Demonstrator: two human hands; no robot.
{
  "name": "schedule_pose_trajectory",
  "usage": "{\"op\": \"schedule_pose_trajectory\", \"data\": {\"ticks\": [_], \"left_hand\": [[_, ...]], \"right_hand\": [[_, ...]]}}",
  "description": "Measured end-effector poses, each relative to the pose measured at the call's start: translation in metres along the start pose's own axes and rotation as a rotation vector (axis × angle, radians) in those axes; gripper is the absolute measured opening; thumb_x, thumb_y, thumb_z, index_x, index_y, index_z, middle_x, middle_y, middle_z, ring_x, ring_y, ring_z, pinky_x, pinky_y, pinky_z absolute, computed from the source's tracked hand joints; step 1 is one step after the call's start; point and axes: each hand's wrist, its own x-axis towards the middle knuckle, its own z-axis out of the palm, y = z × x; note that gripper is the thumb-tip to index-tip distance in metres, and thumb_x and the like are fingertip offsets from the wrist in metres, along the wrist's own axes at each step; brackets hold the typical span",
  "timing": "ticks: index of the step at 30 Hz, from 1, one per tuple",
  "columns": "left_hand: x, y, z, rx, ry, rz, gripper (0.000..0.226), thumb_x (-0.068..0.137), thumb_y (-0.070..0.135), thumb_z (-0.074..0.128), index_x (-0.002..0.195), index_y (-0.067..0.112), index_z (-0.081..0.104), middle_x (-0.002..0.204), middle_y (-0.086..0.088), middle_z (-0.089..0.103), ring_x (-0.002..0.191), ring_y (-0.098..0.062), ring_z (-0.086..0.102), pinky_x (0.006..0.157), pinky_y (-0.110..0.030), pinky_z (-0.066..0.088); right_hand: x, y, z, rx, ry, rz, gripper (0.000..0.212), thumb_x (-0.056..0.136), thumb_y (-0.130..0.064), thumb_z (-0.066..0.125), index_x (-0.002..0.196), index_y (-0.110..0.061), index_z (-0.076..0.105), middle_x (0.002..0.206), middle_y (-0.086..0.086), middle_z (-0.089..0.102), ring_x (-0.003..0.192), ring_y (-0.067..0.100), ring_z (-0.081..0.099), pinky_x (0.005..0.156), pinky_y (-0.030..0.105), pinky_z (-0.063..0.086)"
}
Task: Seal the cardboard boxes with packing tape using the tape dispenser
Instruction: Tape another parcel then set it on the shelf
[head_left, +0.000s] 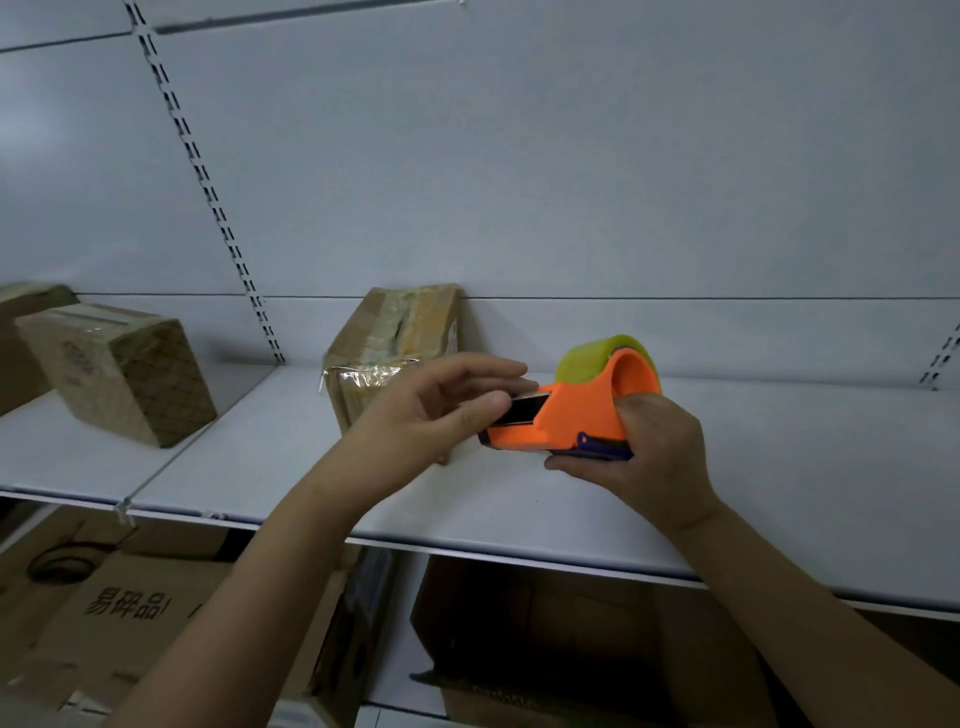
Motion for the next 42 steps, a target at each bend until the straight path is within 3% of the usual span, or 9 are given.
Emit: {"op": "schedule_pose_trajectory", "data": {"ticks": [4,7,10,15,25,29,32,36,42], "left_hand": [[-0.002,0.002,-0.005,0.108,0.117,0.018,0.016,0.094,0.000,0.062,0.105,0.002,0.072,0.102,-0.007,0.077,0.101,-0.021,0.072,0.089,-0.029,0.055],[-0.003,0.001,0.001,0.295,0.282,0.076,0.014,0.092,0.003,0.067,0.098,0.008,0.078,0.095,0.006,0.077,0.092,-0.009,0.072,0.082,-0.016,0.052],[-0.006,-0.003,0.012,0.372,0.387,0.110,0.013,0.091,0.005,0.069,0.094,0.015,0.078,0.091,0.010,0.074,0.083,-0.008,0.067,0.078,-0.017,0.051],[-0.012,-0.004,0.014,0.494,0.412,0.149,0.015,0.087,0.007,0.073,0.092,0.020,0.077,0.086,0.010,0.069,0.078,-0.011,0.061,0.073,-0.021,0.050],[-0.042,0.006,-0.024,0.493,0.447,0.195,0.012,0.081,0.011,0.079,0.084,0.023,0.080,0.083,0.012,0.069,0.081,-0.004,0.061,0.072,-0.006,0.040],[-0.059,0.023,-0.044,0.461,0.471,0.200,0.015,0.080,0.010,0.080,0.084,0.024,0.080,0.083,0.009,0.067,0.078,0.000,0.059,0.070,-0.006,0.040],[-0.069,0.038,-0.068,0.384,0.540,0.203,0.022,0.080,0.011,0.080,0.080,0.032,0.076,0.082,0.010,0.068,0.075,0.000,0.057,0.068,-0.010,0.041],[-0.084,0.052,-0.075,0.374,0.423,0.218,0.015,0.081,0.012,0.079,0.082,0.027,0.078,0.084,0.007,0.069,0.076,0.000,0.056,0.071,-0.010,0.043],[-0.110,0.053,-0.076,0.355,0.370,0.290,0.015,0.081,0.009,0.079,0.085,0.023,0.078,0.085,0.006,0.068,0.079,0.002,0.058,0.075,-0.008,0.042]], "right_hand": [[0.001,-0.003,0.000,-0.009,-0.001,-0.050,0.074,0.074,-0.074,0.065,0.062,-0.001,0.055,0.056,0.008,0.053,0.050,0.026,0.052,0.051,0.032,0.043],[-0.001,-0.003,0.001,0.004,-0.051,-0.052,0.074,0.074,-0.074,0.065,0.066,-0.001,0.059,0.057,0.007,0.056,0.050,0.025,0.053,0.050,0.032,0.044],[-0.002,-0.002,0.000,0.000,-0.064,-0.039,0.072,0.074,-0.073,0.066,0.066,-0.002,0.058,0.054,0.006,0.052,0.047,0.022,0.049,0.049,0.030,0.042],[-0.002,-0.010,-0.006,-0.025,-0.112,-0.018,0.070,0.073,-0.072,0.066,0.068,-0.003,0.059,0.054,0.005,0.051,0.046,0.021,0.048,0.054,0.024,0.033],[0.005,-0.070,-0.035,-0.230,-0.266,0.018,0.071,0.068,-0.078,0.053,0.074,-0.009,0.065,0.050,0.001,0.052,0.042,0.021,0.052,0.052,0.019,0.029],[0.015,-0.105,-0.051,-0.252,-0.346,0.173,0.063,0.068,-0.081,0.052,0.072,-0.018,0.053,0.053,-0.012,0.030,0.042,0.011,0.032,0.047,0.011,0.013],[0.007,-0.122,-0.064,-0.307,-0.386,0.336,0.064,0.069,-0.084,0.054,0.069,-0.022,0.039,0.050,-0.016,0.021,0.041,0.013,0.032,0.042,0.016,0.018],[-0.010,-0.146,-0.072,-0.438,-0.479,0.562,0.063,0.066,-0.084,0.046,0.070,-0.022,0.038,0.051,-0.011,0.033,0.050,0.018,0.043,0.049,0.028,0.034],[-0.030,-0.196,-0.067,-0.369,-0.581,0.661,0.048,0.080,-0.057,0.071,0.090,-0.023,0.039,0.063,-0.014,0.036,0.056,0.005,0.038,0.048,0.015,0.019]]}}
